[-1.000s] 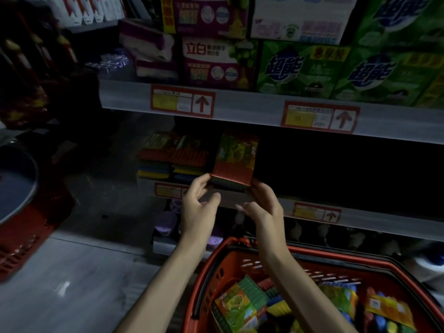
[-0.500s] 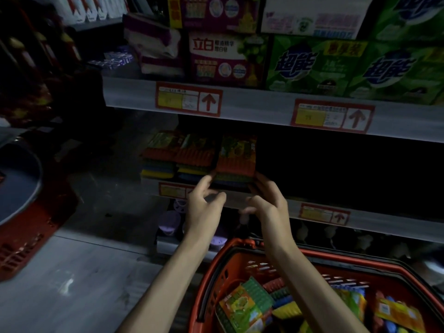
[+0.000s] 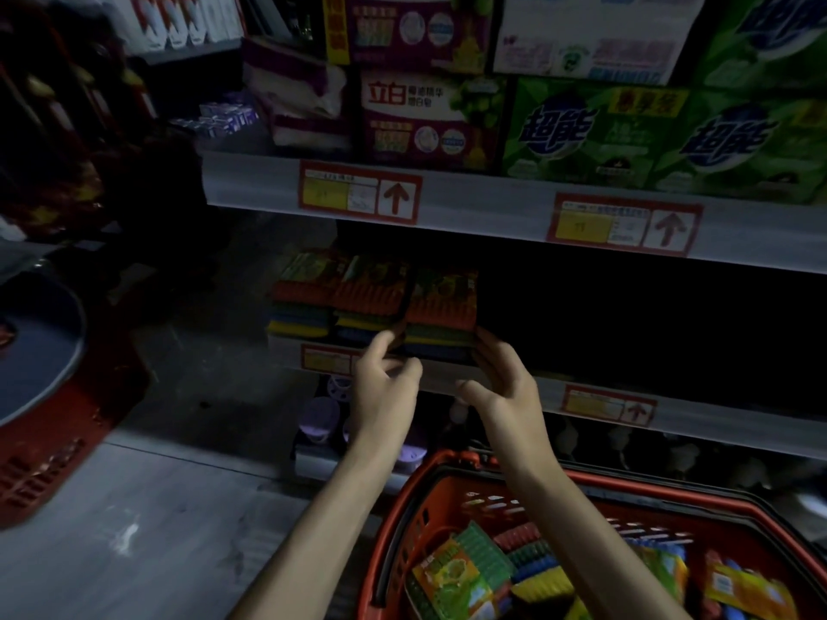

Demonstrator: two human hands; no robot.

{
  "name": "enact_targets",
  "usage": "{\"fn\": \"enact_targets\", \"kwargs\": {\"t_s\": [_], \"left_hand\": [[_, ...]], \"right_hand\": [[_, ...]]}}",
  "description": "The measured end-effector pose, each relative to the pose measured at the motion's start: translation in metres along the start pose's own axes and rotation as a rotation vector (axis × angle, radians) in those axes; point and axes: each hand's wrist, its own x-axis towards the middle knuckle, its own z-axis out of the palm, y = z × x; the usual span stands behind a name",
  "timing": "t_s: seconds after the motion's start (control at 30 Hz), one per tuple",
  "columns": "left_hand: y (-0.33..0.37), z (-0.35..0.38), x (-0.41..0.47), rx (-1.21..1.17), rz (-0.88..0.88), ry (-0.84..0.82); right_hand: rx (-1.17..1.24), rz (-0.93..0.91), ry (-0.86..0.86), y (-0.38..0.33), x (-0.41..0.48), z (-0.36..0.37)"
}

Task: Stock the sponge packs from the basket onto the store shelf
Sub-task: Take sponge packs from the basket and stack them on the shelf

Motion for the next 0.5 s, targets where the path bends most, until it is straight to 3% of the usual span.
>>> {"fn": "enact_targets", "kwargs": {"t_s": [0.23, 0.5], "left_hand": [[0.001, -0.003, 0.0, 0.007, 0.008, -0.005], [0.004, -0.006, 0.001, -0.039, 0.004, 0.005]], "right_hand": [[-0.14, -0.071, -0.021, 0.0, 0.004, -0.002], [-0.095, -0.03, -0.076, -0.002, 0.012, -0.011]]}}
